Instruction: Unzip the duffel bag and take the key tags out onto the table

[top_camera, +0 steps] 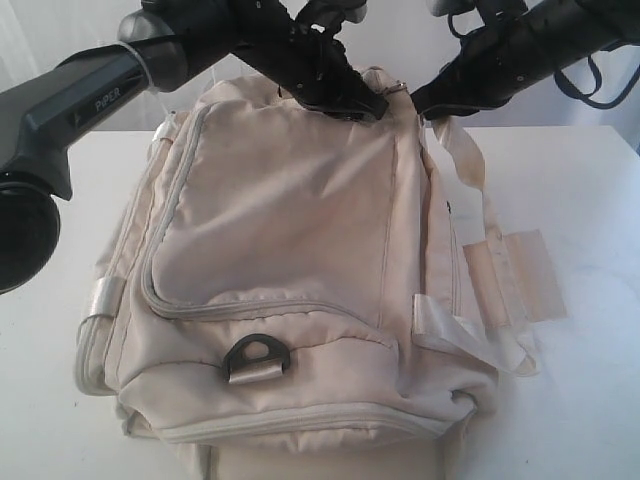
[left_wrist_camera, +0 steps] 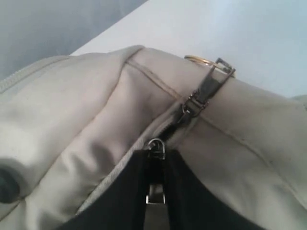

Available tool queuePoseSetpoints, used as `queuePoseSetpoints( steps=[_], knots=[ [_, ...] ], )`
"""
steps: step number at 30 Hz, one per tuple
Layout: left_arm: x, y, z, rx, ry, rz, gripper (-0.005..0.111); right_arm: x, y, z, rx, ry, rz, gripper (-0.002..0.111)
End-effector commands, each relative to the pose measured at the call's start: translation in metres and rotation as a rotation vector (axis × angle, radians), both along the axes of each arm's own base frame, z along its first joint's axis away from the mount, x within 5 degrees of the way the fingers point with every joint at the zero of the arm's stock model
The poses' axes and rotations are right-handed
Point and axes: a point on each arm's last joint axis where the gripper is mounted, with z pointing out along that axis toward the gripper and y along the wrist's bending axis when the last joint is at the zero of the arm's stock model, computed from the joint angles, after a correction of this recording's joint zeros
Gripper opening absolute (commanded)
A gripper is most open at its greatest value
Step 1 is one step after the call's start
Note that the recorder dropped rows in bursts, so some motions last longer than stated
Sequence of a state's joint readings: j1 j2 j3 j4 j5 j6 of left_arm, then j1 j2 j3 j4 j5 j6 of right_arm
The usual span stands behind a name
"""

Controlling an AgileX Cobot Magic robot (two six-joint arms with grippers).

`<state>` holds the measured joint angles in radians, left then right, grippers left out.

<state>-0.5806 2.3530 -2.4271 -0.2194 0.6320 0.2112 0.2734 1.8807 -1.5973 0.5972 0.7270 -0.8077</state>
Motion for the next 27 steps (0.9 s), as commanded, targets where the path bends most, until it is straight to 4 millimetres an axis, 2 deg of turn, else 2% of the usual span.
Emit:
queuePoseSetpoints(
  steps=[1,3,5,9,18,21,24,27],
  knots=[
    [-0.002,-0.001,0.003,-0.015,0.01,-0.007,0.005,-0.002,-0.002,0.021,0.053,-0.057,-0.028,0.0],
    [-0.002,-0.001,0.003,-0.015,0.01,-0.007,0.0,-0.002,-0.002,0.021,0.053,-0.057,-0.028,0.0],
    [-0.002,-0.001,0.003,-0.015,0.01,-0.007,0.0,-0.002,-0.002,0.021,0.053,-0.057,-0.028,0.0],
    [-0.005,0.004,0.016,0.02,-0.034,-0.003,0.0,-0.002,-0.002,0.021,0.053,-0.057,-0.028,0.0],
    [-0.015,0.024,0.047,0.176,-0.13,0.008,0.0,-0.002,-0.002,0.021,0.053,-0.06,-0.03,0.0],
    [-0.016,0.032,0.052,0.247,-0.158,0.024,0.0,-0.002,-0.002,0.021,0.053,-0.06,-0.03,0.0],
    [-0.017,0.044,0.053,0.389,-0.164,0.052,0.0,-0.002,-0.002,0.021,0.053,-0.06,-0.03,0.0],
    [-0.018,0.046,0.058,0.376,-0.17,0.062,0.0,-0.002,-0.002,0.021,0.053,-0.06,-0.03,0.0]
  ],
)
